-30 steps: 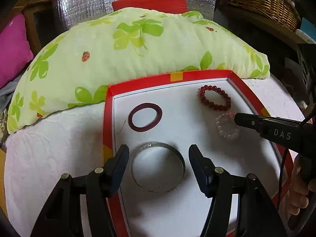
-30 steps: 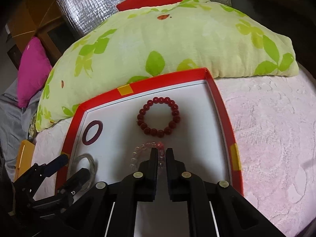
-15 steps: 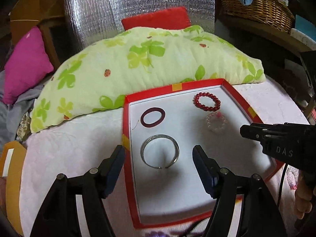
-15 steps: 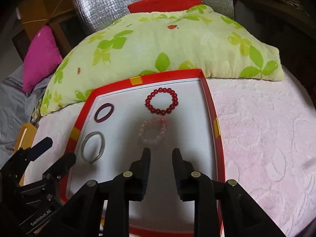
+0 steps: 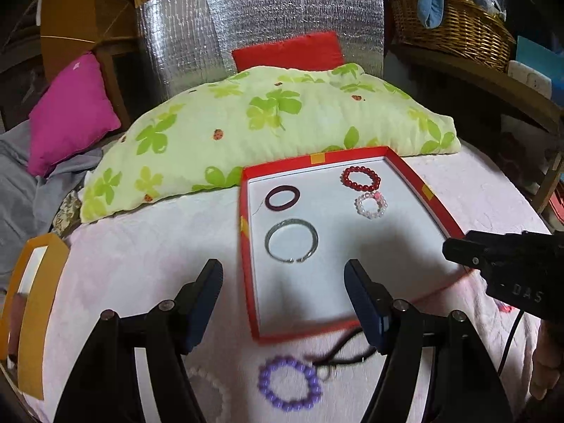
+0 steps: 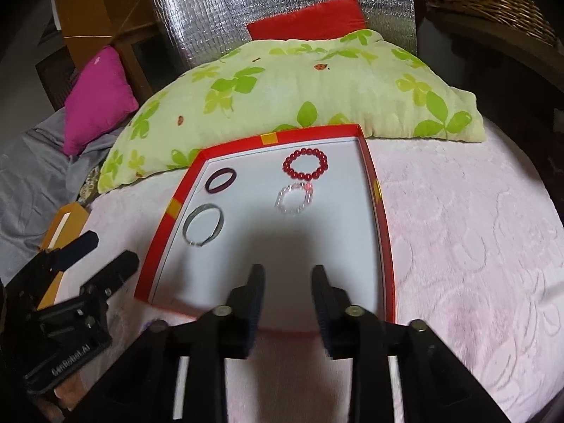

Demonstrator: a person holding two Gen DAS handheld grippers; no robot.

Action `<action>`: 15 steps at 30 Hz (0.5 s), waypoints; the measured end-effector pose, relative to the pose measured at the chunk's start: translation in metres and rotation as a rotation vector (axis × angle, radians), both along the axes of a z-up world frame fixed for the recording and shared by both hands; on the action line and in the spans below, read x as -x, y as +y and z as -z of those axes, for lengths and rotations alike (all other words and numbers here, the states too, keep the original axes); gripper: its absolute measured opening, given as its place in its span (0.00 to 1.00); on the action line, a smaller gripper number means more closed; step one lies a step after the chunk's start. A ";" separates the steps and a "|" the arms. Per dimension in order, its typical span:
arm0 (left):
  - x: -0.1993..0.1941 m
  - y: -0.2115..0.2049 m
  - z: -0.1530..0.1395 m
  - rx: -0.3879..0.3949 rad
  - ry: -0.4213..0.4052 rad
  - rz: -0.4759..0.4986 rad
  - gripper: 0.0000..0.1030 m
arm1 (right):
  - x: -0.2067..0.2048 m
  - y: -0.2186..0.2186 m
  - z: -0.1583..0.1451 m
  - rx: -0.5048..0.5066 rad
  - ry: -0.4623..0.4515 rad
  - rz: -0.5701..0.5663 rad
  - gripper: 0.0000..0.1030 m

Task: Organize jewelry
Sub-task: 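Raise both open tools out of the tray back over the loose jewelry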

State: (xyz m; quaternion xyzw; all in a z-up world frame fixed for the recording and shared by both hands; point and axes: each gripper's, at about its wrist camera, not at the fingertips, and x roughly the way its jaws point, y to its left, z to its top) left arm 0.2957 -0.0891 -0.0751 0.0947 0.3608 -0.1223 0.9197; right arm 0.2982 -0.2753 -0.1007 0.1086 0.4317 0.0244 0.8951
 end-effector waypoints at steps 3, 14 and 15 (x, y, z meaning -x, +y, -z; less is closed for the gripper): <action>0.015 0.008 0.000 0.007 0.006 -0.009 0.71 | 0.022 0.000 -0.004 0.009 -0.033 0.011 0.56; 0.056 0.037 0.000 0.035 -0.002 -0.051 0.71 | 0.088 -0.002 -0.005 -0.035 -0.083 0.018 0.56; 0.060 0.040 0.001 0.037 -0.001 -0.058 0.71 | 0.094 -0.003 -0.004 -0.043 -0.084 0.020 0.56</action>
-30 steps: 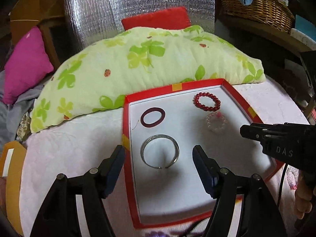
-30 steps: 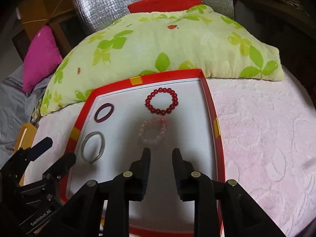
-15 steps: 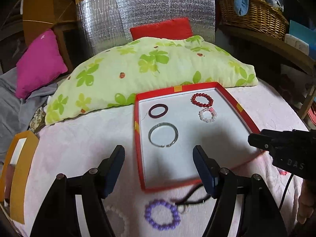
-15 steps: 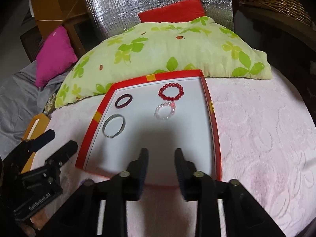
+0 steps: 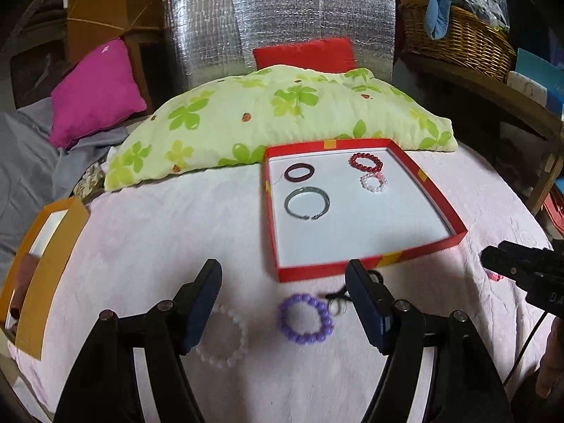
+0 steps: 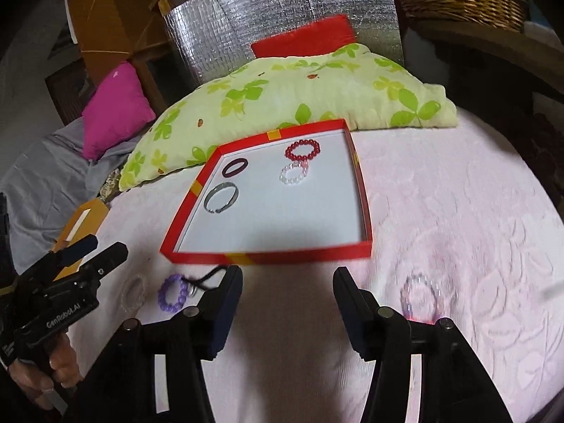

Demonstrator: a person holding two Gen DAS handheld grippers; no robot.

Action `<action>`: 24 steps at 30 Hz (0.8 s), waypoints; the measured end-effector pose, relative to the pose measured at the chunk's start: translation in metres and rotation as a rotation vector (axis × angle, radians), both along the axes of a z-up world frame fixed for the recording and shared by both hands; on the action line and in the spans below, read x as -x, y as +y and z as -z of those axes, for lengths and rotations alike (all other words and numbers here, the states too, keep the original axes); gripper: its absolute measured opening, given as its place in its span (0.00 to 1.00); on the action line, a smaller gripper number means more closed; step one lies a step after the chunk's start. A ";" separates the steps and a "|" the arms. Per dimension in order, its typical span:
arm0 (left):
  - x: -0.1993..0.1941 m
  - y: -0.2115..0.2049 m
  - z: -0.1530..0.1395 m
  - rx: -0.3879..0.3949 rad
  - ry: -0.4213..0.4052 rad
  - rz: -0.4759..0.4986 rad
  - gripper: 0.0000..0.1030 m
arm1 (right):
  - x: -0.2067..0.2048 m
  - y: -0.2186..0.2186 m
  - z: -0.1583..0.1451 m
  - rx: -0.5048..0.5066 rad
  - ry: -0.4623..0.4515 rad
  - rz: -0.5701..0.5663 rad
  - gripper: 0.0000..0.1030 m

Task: Organize jewelry
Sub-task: 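Raise both open tools out of the tray back over the loose jewelry, then move the left tool over the white bead bracelet while the right tool moves toward the black cord keychain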

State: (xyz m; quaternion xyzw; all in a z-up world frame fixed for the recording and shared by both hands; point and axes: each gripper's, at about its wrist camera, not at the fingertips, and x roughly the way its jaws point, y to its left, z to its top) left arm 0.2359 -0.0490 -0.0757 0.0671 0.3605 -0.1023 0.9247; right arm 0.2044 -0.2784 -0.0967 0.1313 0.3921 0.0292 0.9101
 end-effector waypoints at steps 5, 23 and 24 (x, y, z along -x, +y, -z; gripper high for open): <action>0.012 0.010 0.005 0.000 0.010 -0.018 0.71 | 0.017 -0.002 0.003 -0.007 -0.003 0.012 0.56; 0.033 0.047 0.053 -0.009 0.145 -0.072 0.71 | 0.033 -0.032 0.019 -0.043 0.029 0.066 0.56; 0.032 0.049 0.055 -0.010 0.147 -0.076 0.71 | 0.032 -0.033 0.019 -0.046 0.031 0.065 0.56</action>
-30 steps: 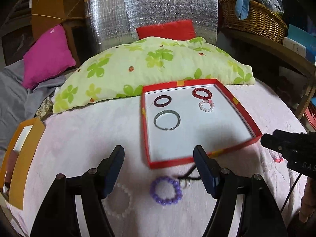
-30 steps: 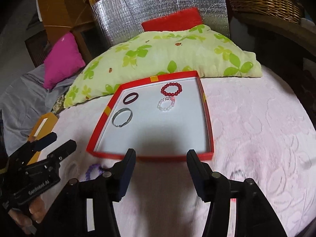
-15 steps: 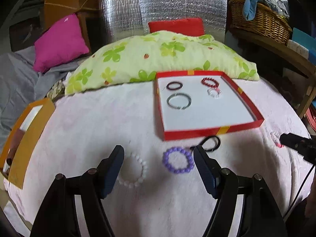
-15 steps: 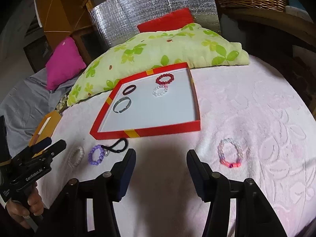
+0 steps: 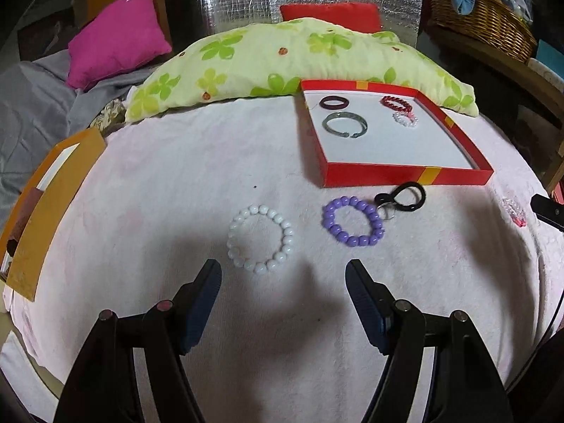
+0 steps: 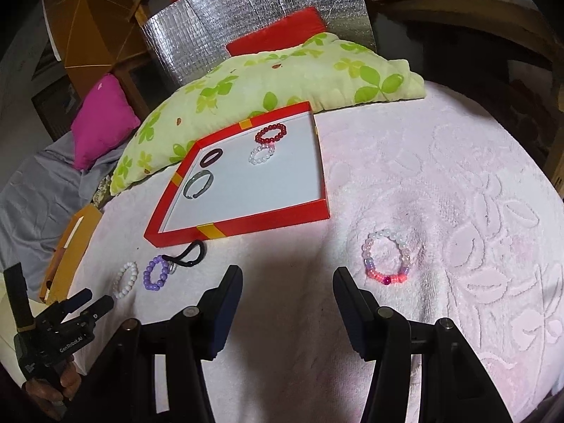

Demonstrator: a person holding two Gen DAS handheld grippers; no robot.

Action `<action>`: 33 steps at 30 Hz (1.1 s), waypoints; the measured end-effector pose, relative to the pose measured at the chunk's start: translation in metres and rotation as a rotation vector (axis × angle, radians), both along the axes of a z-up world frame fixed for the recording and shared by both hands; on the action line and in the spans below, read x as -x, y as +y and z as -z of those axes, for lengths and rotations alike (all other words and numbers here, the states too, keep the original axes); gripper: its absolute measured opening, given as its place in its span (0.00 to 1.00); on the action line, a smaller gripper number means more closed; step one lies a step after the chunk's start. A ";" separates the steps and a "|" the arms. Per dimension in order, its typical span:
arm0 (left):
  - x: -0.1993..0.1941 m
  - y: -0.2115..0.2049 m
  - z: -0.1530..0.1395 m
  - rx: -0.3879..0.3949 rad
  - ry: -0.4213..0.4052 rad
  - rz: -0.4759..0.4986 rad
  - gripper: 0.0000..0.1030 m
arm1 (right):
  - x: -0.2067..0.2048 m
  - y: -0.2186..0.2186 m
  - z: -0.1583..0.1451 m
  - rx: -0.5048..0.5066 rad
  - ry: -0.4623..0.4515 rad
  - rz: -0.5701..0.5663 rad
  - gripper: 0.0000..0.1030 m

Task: Organize jewelry
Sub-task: 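Move the left tool over the white bead bracelet while the right tool moves toward the black cord keychain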

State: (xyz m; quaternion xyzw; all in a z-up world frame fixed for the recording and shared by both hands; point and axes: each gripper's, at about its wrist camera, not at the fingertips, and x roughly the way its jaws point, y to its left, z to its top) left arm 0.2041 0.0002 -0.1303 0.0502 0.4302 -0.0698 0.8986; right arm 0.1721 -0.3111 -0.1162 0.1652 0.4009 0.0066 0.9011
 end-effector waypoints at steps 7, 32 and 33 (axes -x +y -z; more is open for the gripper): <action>-0.008 0.010 0.005 0.017 0.010 -0.038 0.71 | 0.002 -0.007 0.004 -0.021 0.005 0.008 0.56; -0.012 -0.020 0.010 0.015 0.013 0.041 0.71 | 0.011 -0.046 0.016 -0.040 0.043 0.072 0.56; -0.013 -0.020 0.011 0.017 0.016 0.042 0.71 | 0.010 -0.046 0.017 -0.042 0.049 0.070 0.55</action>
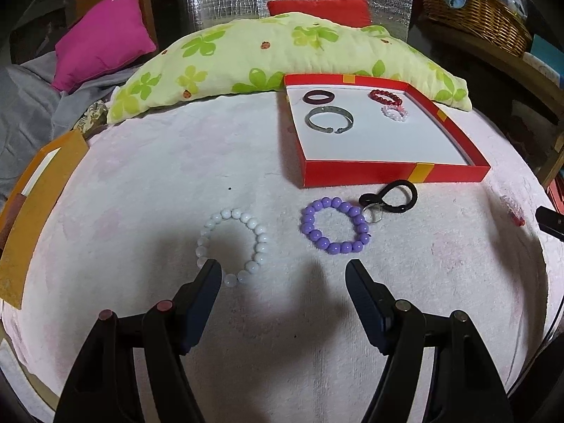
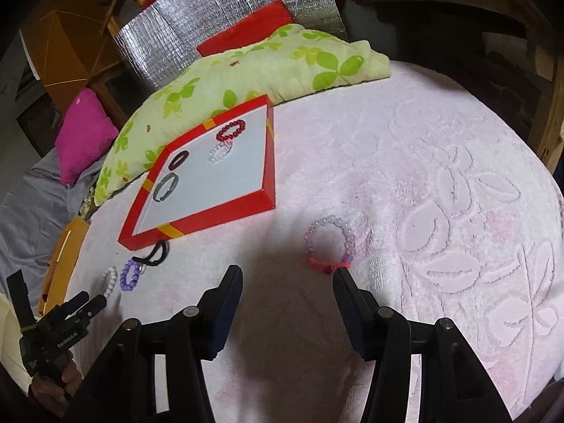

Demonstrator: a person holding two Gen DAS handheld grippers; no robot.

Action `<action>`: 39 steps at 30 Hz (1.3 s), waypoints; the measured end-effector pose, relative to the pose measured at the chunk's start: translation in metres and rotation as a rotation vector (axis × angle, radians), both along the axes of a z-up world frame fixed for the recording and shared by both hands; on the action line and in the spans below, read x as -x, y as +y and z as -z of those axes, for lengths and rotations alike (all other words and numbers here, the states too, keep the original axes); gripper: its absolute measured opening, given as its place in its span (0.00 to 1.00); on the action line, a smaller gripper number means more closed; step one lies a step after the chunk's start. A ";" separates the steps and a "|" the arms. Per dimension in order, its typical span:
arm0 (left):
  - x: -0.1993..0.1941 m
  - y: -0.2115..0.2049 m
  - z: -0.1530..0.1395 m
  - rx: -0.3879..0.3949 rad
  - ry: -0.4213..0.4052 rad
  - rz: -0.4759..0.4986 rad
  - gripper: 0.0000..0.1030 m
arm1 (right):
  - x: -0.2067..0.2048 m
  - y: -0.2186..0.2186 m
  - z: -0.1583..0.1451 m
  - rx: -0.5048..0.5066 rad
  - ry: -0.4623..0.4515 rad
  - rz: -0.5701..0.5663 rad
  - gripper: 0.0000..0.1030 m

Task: Organize jewelry
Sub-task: 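Move the left tool over the white bead bracelet while the right tool moves toward the black cord keychain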

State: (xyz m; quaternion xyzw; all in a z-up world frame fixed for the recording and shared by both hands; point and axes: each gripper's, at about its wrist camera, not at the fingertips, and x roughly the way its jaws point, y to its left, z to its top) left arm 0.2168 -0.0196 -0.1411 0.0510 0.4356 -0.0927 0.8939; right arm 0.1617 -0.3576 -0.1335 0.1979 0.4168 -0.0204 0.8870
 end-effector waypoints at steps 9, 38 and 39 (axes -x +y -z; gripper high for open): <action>-0.001 0.032 -0.008 -0.026 -0.019 -0.066 0.71 | -0.003 0.017 -0.001 0.001 0.000 -0.068 0.54; -0.027 -0.022 -0.015 0.083 0.002 0.087 0.71 | -0.019 -0.022 0.010 0.047 0.053 0.022 0.38; -0.028 -0.023 -0.013 0.059 -0.002 0.086 0.71 | -0.021 -0.021 0.011 0.045 0.055 0.021 0.38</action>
